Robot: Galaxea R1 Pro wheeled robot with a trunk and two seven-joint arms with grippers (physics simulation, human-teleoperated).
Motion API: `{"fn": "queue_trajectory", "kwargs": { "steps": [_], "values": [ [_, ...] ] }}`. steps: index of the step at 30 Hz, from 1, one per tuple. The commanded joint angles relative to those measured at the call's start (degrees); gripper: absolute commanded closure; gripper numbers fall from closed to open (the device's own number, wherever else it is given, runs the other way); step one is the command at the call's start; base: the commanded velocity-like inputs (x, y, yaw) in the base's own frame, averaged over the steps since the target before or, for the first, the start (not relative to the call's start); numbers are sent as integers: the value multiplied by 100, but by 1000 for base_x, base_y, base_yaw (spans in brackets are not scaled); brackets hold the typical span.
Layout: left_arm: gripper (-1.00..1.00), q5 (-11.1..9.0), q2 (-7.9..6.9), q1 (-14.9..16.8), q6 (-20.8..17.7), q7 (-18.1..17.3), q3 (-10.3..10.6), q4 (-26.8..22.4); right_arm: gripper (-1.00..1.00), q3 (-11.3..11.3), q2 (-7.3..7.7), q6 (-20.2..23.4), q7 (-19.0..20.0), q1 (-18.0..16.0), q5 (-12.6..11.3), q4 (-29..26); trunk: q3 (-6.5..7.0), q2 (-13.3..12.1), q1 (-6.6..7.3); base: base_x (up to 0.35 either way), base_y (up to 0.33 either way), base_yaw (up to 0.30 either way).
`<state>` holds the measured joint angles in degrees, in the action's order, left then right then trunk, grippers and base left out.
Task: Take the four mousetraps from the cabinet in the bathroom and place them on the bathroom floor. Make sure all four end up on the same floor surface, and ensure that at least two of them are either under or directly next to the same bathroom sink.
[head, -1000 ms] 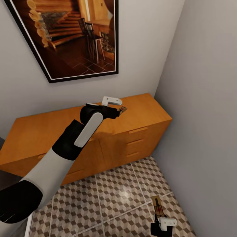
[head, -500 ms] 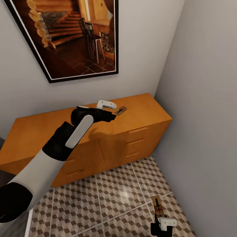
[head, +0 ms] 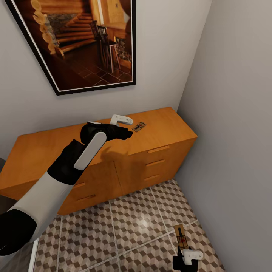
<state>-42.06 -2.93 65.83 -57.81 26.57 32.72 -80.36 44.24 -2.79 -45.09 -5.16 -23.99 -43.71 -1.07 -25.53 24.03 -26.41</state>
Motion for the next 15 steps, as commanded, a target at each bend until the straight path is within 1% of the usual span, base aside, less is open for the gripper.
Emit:
{"fn": "queue_trajectory", "kwargs": {
  "steps": [1, 6, 15],
  "values": [
    [-100, -57, -5, 8, -8, 59, 14, -2, 100, 49, -2, 2, -55, -4, -6, 1, -8, 9, -3, 0, 0, 0],
    [-100, -57, -2, 8, -8, 59, 19, 4, 100, 49, -2, 117, -42, -1, -6, 1, -28, 9, -3, 0, 0, 0],
    [-100, -57, 22, 8, -2, 59, 42, 10, 100, 49, -2, 157, -38, -3, -6, 1, -101, 9, -3, 0, 0, 0]
  ]
}}
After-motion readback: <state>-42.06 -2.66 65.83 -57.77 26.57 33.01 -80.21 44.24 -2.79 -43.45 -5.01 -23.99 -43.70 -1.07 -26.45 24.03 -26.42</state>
